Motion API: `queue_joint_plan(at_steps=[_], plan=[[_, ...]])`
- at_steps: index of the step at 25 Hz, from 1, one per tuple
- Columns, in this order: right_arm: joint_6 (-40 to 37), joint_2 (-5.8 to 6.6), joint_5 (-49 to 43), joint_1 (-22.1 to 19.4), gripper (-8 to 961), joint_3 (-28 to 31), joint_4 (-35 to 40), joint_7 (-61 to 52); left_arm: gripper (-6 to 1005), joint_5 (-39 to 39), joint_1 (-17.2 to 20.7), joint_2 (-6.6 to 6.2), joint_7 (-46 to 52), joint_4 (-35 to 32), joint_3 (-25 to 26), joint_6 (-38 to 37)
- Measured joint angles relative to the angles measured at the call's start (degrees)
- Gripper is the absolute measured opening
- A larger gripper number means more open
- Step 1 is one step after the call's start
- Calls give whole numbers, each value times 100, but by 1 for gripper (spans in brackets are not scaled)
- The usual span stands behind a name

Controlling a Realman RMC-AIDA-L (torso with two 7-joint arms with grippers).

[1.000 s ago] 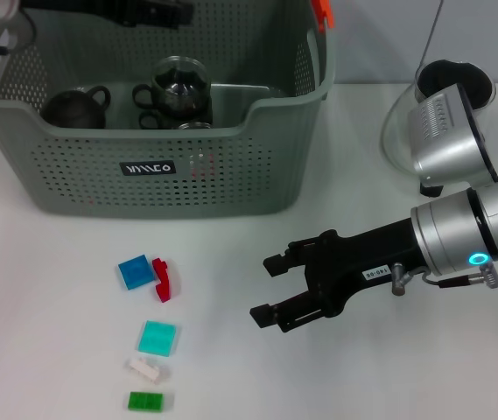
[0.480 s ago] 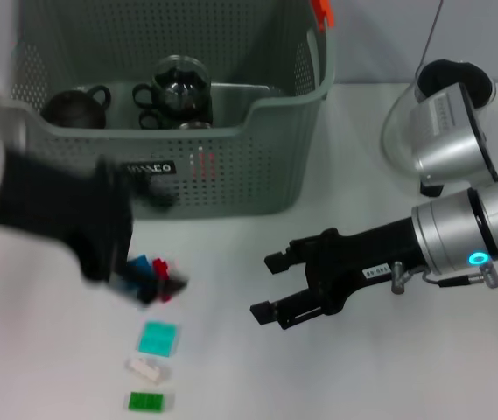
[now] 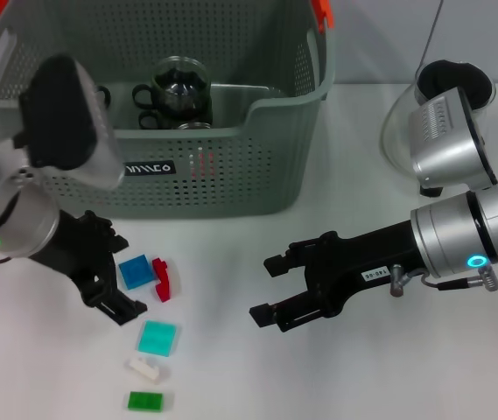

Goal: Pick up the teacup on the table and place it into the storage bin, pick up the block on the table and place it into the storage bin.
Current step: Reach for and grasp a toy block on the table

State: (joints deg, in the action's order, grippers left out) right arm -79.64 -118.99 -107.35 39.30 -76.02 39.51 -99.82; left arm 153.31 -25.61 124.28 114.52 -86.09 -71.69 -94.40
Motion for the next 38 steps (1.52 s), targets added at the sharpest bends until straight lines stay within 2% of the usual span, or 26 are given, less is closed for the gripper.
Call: queue_joint_plan(at_steps=[3, 8, 18, 23, 29, 38], plan=[[-2, -1, -17, -1, 894, 0, -9, -1, 963, 345, -147, -3, 197, 418, -221, 392], [2, -1, -28, -3, 894, 0, -21, -3, 962, 440, -336, -16, 238, 900, -244, 798], [35, 9, -32, -1, 895, 0, -36, -3, 962, 726, -551, 8, 540, 1421, -409, 1289], [48, 15, -32, 26, 895, 0, -64, 10, 908, 740, -629, -2, 560, 1604, -515, 1346], [64, 18, -31, 52, 895, 14, -103, 41, 740, 865, -665, -3, 597, 1727, -543, 1559], [64, 26, -31, 51, 894, 18, -102, 47, 737, 883, -789, 0, 605, 2056, -597, 1720]])
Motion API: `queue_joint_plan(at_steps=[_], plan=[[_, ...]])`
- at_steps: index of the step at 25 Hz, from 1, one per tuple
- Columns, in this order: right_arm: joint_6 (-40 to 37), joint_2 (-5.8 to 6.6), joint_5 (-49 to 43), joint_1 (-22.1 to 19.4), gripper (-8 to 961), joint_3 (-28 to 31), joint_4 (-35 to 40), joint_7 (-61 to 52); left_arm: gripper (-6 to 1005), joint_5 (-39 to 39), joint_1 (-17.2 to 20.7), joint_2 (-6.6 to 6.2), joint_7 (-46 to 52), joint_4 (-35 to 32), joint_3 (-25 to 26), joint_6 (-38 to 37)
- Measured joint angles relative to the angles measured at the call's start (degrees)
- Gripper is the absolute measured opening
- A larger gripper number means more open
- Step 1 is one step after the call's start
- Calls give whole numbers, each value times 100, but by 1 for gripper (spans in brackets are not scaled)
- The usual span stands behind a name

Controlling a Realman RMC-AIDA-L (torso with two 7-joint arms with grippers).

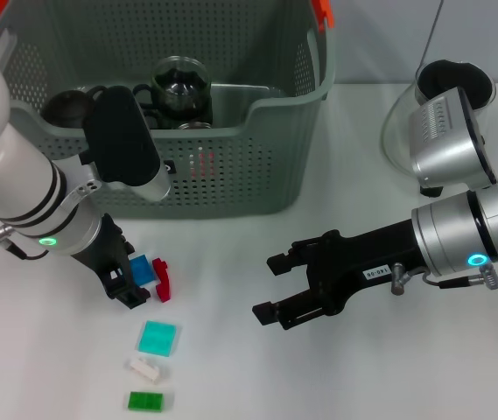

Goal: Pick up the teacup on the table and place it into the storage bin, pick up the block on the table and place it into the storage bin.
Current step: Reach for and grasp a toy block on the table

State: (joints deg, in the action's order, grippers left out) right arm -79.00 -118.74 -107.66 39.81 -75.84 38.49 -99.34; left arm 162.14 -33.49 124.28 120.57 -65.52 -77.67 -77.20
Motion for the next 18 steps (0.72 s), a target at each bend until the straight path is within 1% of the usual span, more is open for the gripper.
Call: queue_joint_plan(at_steps=[12, 15, 18], plan=[[18, 0, 0, -14, 894, 0, 1, 4, 727, 2, -39, -5, 74, 102, -8, 46], [20, 0, 0, -17, 895, -4, 0, 9, 509, 2, -95, -7, 105, 197, 0, 41], [23, 0, 0, -18, 896, -10, 1, 9, 447, -15, -104, -1, 146, 167, -1, -10]])
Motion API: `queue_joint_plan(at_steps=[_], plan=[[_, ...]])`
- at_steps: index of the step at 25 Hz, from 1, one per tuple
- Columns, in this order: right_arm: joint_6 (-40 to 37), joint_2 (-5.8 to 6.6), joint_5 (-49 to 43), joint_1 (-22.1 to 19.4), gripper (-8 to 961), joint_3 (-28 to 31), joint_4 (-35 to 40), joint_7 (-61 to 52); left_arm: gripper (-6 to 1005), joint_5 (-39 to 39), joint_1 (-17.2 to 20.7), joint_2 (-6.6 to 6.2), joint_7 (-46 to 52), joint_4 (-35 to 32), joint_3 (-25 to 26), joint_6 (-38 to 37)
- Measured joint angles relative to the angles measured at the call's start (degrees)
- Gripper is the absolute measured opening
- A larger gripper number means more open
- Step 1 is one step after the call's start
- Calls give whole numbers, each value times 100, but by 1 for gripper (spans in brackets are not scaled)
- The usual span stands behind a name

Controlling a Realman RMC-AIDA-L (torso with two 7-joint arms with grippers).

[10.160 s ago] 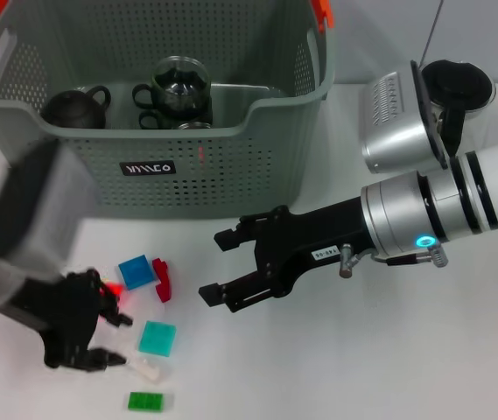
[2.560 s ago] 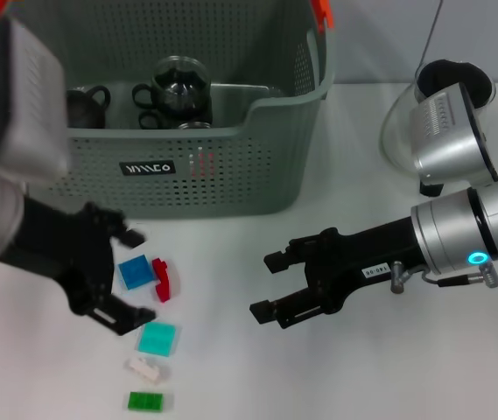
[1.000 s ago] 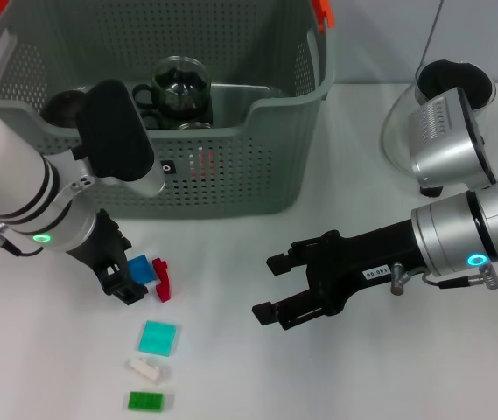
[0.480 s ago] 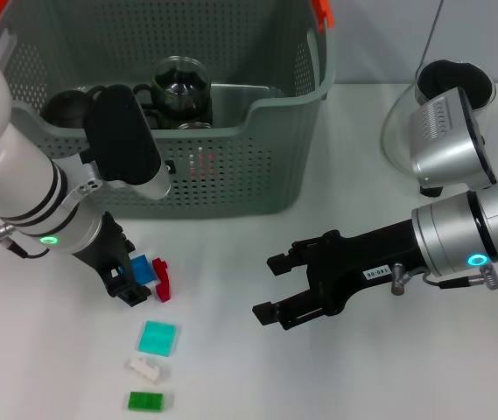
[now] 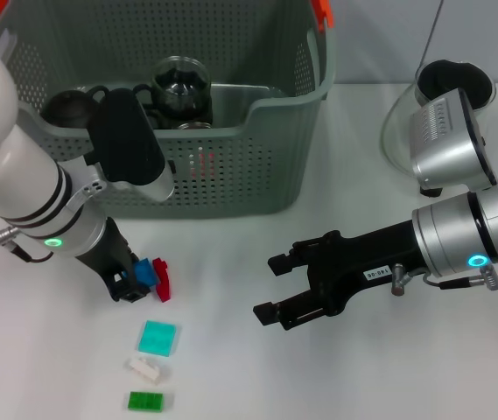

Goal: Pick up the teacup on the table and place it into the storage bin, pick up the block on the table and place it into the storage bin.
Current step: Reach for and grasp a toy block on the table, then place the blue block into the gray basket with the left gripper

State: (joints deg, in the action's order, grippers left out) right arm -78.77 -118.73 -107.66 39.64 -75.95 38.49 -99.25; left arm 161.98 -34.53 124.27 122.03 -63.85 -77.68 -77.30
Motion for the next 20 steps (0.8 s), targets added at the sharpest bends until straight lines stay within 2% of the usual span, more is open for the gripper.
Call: queue_joint_plan(at_steps=[2, 5, 8, 10, 13, 15, 18, 20], plan=[[-5, 3, 0, 0, 896, -1, 0, -3, 405, -20, 0, 1, 18, -54, 28, -70], [-14, 8, 0, -4, 895, 0, 0, -6, 405, -43, 18, 3, 82, -211, 90, -227], [-14, 24, 0, -23, 893, -10, 1, -11, 406, -263, 200, 9, 92, -779, 333, -720], [-22, 35, -1, -34, 892, -5, 0, -31, 406, -679, 389, 9, 103, -1437, 759, -1286], [-29, 37, 0, -39, 889, -3, -20, -36, 406, -1737, 701, 8, 69, -2317, 1530, -2069], [-15, 36, 0, -42, 888, -2, -73, -17, 406, -3240, 845, -22, 17, -2689, 2196, -2440], [-9, 36, -4, -40, 886, -9, -108, -5, 405, -4670, 703, -104, 12, -2762, 2750, -2532], [-20, 35, -7, -32, 884, -15, -114, -5, 405, -5167, 428, -162, 34, -2658, 2815, -2225]])
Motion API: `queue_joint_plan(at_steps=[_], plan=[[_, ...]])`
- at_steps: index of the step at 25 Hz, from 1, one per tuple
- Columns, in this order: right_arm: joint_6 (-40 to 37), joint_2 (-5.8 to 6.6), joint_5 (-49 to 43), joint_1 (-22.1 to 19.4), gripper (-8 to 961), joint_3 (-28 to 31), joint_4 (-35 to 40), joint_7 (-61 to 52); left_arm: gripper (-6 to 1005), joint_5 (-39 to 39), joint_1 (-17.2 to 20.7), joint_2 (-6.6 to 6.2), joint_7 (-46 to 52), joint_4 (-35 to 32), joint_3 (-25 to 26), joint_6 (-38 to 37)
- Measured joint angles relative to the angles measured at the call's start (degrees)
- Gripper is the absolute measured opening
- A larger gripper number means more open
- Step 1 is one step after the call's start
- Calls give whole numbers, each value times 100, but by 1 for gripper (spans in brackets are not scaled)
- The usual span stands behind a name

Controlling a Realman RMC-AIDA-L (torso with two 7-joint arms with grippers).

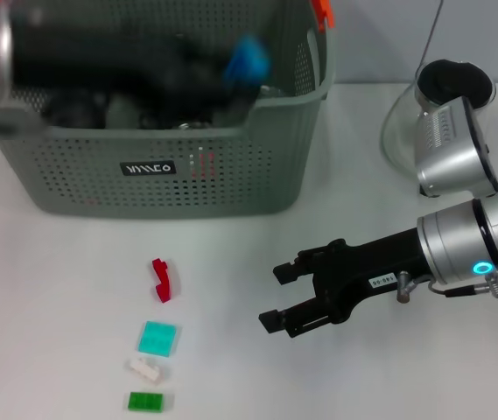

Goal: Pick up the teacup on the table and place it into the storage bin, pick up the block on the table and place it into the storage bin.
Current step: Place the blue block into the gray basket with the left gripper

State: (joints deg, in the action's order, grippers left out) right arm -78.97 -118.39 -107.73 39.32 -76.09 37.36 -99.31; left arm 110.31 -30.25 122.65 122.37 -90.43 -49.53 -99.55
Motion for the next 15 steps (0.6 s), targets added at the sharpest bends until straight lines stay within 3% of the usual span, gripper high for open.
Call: queue_joint_plan(at_steps=[2, 6, 11, 15], plan=[[-4, -3, -1, 17, 883, -5, 0, 1, 405, -18, -291, -36, 58, 203, -49, 454], [-6, -23, -2, 33, 882, -25, -1, 3, 406, 1016, -989, -79, 275, 1053, -79, 1621], [-9, -41, -131, 35, 882, -7, 13, -10, 479, 1654, -1362, -167, 345, 1956, -96, 2385], [-12, -60, -215, 38, 882, 14, 36, -31, 562, 1856, -1380, -199, 349, 2043, -92, 2459]])
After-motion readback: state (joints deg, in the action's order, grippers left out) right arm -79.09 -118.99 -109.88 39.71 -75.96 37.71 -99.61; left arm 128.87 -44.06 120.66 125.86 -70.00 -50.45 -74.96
